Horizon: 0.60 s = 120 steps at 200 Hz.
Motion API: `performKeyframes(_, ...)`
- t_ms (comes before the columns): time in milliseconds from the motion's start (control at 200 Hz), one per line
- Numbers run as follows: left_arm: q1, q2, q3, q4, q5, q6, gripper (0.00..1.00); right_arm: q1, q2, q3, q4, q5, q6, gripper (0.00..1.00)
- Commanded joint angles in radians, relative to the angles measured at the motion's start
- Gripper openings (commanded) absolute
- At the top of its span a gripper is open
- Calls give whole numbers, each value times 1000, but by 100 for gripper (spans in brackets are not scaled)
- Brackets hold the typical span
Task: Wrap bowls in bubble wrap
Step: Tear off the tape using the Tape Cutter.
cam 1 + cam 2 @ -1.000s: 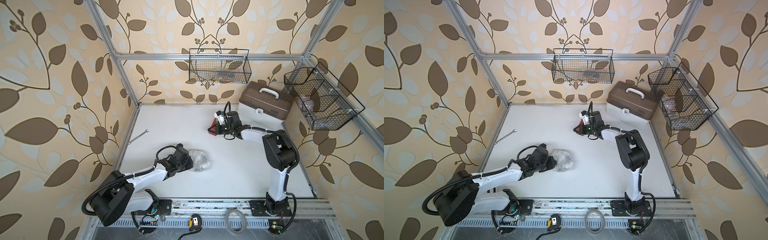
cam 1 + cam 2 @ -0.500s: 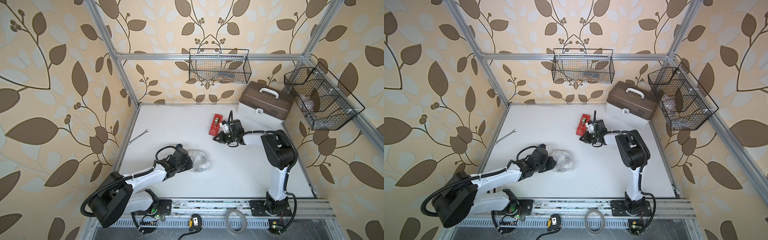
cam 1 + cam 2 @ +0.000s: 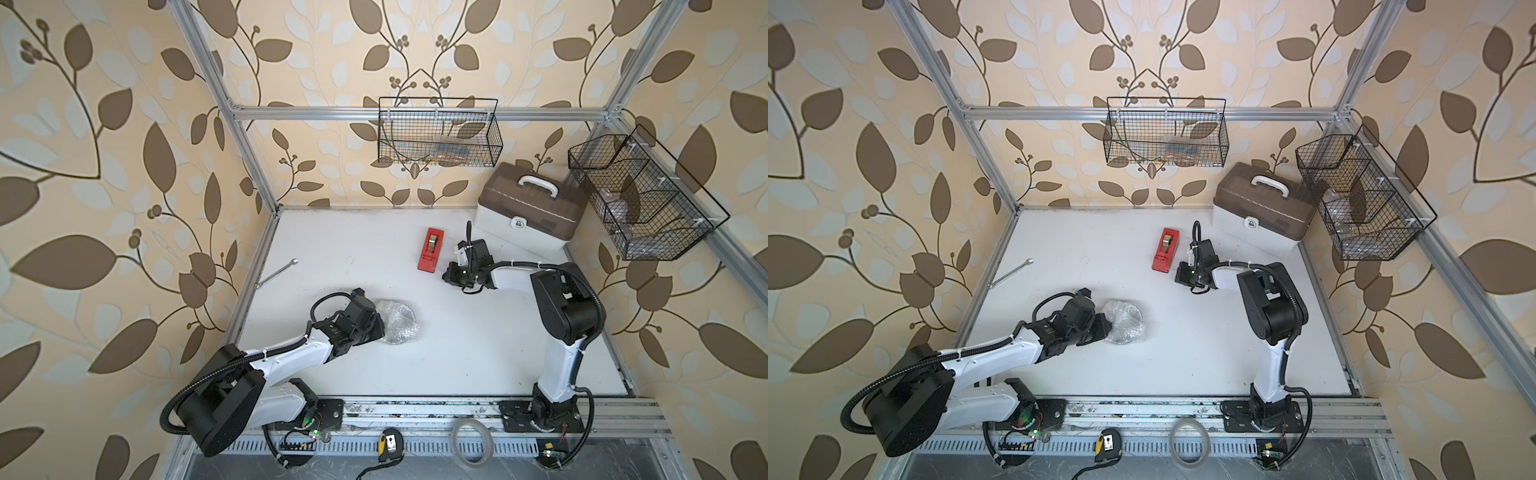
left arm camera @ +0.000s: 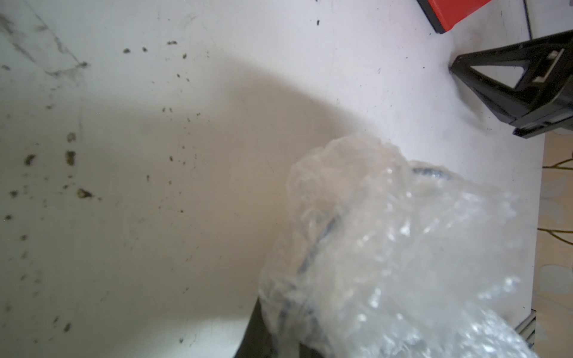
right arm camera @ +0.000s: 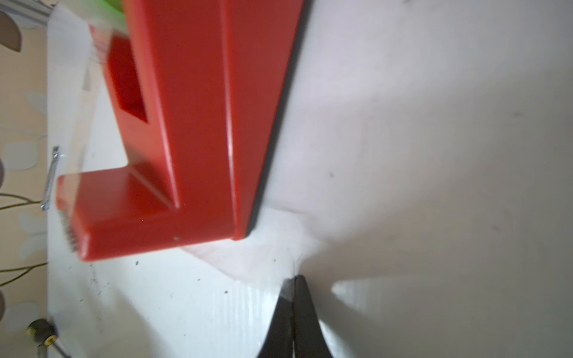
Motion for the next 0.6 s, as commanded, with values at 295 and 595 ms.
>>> performKeyframes(295, -1, 87, -15, -48, -9, 45, 0, 57, -363, -166, -134, -105, -36, 0)
performKeyframes(595, -5, 79, -17, -40, -12, 16, 0, 306, -584, -236, -40, -205, 144, 0)
